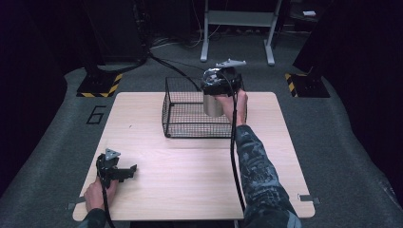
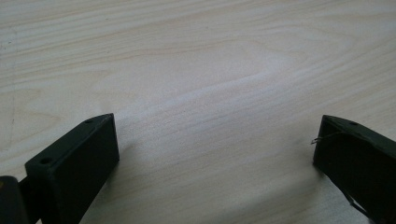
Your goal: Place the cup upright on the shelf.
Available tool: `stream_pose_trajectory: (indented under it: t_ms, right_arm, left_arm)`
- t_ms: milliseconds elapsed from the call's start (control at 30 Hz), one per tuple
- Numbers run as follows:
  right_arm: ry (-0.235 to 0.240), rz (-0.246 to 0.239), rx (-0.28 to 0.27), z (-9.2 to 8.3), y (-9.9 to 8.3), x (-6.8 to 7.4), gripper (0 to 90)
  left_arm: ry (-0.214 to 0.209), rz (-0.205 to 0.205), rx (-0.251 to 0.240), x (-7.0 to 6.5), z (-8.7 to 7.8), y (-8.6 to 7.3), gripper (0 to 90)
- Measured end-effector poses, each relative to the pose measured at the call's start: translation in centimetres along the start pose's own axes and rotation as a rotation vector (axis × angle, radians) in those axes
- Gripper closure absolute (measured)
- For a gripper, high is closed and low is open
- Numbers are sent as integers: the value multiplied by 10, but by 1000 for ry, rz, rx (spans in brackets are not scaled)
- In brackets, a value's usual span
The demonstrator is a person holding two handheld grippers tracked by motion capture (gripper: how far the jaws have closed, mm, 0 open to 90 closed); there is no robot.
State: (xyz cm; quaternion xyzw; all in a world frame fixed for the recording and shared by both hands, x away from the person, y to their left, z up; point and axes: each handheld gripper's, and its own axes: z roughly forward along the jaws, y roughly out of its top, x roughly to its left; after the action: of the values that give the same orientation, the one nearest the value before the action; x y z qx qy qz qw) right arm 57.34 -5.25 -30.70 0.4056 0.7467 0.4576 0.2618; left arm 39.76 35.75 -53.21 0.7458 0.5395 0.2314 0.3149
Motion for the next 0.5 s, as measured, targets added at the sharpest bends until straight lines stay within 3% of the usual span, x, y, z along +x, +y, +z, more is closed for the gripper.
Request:
stream_pose_trajectory:
  t_ms: [500]
  right_arm:
    - [-12, 29, 16, 26, -10, -1, 35]
  left_arm:
    - [0, 0, 0, 0, 0, 0, 1]
